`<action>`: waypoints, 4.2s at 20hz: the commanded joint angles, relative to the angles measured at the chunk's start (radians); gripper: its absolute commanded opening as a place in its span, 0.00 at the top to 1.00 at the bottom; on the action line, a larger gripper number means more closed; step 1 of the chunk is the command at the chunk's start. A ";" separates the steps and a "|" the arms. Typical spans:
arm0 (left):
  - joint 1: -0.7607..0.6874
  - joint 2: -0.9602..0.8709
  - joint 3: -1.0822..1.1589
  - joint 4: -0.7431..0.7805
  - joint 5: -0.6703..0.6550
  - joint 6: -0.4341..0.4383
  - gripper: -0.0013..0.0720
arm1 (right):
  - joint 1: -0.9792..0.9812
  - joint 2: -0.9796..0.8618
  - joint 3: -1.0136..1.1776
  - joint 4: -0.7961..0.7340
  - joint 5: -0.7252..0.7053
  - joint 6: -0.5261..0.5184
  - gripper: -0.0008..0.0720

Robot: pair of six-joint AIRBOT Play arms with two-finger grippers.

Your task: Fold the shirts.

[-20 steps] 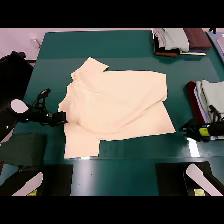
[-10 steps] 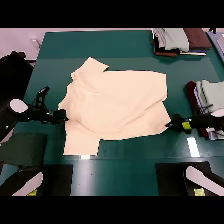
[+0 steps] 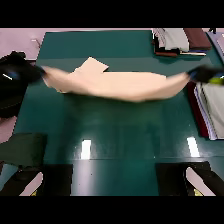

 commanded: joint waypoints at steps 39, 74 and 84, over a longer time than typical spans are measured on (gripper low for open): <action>-0.008 -1.104 0.658 0.269 -0.437 -0.019 0.95 | 0.167 -0.734 0.379 -0.384 0.237 0.160 0.97; 0.038 -0.063 -0.824 0.044 0.011 -0.146 0.26 | 0.196 -0.303 0.213 -0.332 0.335 0.093 0.50; 0.038 -0.063 -0.695 0.085 -0.125 -0.070 0.95 | -0.177 -0.188 -0.438 -0.334 0.395 0.066 0.26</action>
